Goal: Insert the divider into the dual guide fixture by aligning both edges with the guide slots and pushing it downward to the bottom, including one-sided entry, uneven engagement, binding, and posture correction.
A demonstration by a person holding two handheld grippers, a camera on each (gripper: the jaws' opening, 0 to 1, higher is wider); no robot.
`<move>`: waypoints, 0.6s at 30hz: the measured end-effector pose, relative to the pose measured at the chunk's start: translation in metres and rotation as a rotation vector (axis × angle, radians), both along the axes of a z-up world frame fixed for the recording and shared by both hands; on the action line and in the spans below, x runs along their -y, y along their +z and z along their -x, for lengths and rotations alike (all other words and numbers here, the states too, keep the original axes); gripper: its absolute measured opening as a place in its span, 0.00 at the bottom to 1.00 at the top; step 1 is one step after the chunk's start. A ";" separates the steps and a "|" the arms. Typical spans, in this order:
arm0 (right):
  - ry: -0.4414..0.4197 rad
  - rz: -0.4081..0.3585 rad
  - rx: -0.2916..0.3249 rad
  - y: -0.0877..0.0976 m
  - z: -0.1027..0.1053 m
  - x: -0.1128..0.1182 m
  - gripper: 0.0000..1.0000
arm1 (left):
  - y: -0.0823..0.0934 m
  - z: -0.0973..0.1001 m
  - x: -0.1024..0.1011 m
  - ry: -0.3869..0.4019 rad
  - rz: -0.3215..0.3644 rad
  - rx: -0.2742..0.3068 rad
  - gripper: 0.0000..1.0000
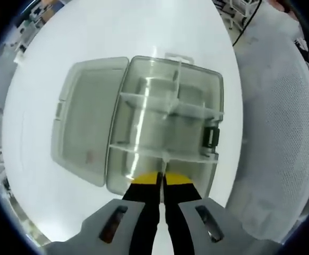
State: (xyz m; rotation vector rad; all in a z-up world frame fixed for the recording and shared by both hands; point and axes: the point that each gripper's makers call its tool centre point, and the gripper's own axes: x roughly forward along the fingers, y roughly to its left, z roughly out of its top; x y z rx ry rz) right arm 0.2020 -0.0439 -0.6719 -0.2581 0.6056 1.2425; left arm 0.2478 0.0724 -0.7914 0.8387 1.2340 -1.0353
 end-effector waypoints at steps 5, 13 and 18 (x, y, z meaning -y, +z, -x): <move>0.002 0.008 0.000 0.000 0.001 0.001 0.71 | 0.000 0.000 0.000 0.002 0.006 0.015 0.00; 0.009 0.021 0.007 0.003 0.002 0.002 0.71 | -0.007 0.004 -0.002 -0.014 -0.006 0.028 0.06; 0.010 0.028 0.009 0.002 0.001 0.003 0.71 | -0.004 0.002 -0.005 0.011 0.016 0.041 0.08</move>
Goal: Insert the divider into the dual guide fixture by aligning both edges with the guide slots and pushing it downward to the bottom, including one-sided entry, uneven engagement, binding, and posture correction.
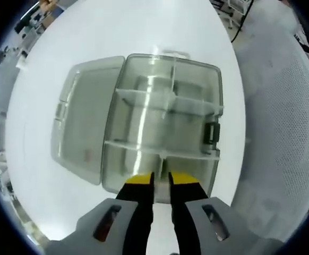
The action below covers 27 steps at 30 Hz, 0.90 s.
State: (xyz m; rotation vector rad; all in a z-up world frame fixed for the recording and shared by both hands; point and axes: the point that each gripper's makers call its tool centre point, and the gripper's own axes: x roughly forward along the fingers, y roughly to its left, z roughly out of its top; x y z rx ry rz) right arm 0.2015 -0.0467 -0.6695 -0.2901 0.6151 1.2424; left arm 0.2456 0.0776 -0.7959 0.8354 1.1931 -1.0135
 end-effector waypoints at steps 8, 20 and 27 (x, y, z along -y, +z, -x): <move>0.006 0.009 0.001 0.000 -0.001 -0.001 0.72 | 0.013 0.000 0.000 0.059 0.085 0.001 0.19; 0.027 0.036 0.006 -0.001 -0.004 -0.002 0.72 | 0.044 -0.004 -0.007 0.141 0.209 0.071 0.26; 0.043 0.050 0.013 -0.001 -0.005 -0.001 0.72 | 0.058 0.004 -0.012 0.152 0.248 0.119 0.30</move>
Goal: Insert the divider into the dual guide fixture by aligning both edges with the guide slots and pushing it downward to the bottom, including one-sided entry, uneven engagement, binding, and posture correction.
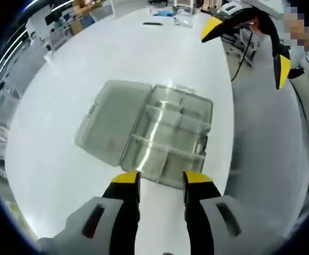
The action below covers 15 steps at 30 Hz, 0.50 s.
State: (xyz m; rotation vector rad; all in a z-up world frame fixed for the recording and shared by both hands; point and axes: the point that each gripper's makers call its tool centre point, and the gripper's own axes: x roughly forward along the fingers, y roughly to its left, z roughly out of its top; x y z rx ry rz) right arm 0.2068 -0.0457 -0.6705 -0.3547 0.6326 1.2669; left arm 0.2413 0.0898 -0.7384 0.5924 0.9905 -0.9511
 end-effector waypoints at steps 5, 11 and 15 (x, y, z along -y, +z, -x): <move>0.009 0.008 0.007 0.002 0.000 0.000 0.72 | 0.004 0.012 -0.002 0.028 0.036 0.026 0.32; 0.023 0.017 0.012 0.002 0.001 0.001 0.72 | 0.014 0.022 0.004 0.091 0.114 0.060 0.36; 0.030 0.024 0.015 0.002 0.001 0.003 0.72 | 0.022 0.026 0.008 0.127 0.154 0.095 0.38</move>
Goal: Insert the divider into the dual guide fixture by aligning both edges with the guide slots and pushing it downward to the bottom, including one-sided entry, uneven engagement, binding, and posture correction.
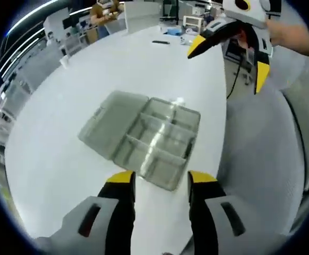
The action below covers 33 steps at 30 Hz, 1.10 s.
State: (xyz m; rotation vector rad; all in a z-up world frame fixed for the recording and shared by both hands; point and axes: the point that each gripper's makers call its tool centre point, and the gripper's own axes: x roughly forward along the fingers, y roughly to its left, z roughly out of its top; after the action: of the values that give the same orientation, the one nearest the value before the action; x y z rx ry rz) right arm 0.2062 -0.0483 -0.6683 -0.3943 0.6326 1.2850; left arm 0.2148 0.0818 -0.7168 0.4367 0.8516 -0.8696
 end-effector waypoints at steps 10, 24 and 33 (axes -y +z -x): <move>0.019 0.016 0.006 -0.001 -0.004 0.004 0.72 | 0.013 0.010 0.011 0.089 0.091 0.057 0.40; 0.044 0.043 0.013 -0.007 -0.009 0.011 0.72 | 0.029 0.027 0.032 0.161 0.198 0.112 0.50; 0.053 0.065 0.013 -0.016 -0.015 0.023 0.72 | 0.038 0.029 0.039 0.198 0.258 0.138 0.56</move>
State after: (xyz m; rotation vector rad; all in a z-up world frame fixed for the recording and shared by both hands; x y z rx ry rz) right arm 0.2207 -0.0709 -0.6841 -0.4751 0.6577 1.3135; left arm 0.1859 0.0431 -0.6787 0.1805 0.6333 -0.7446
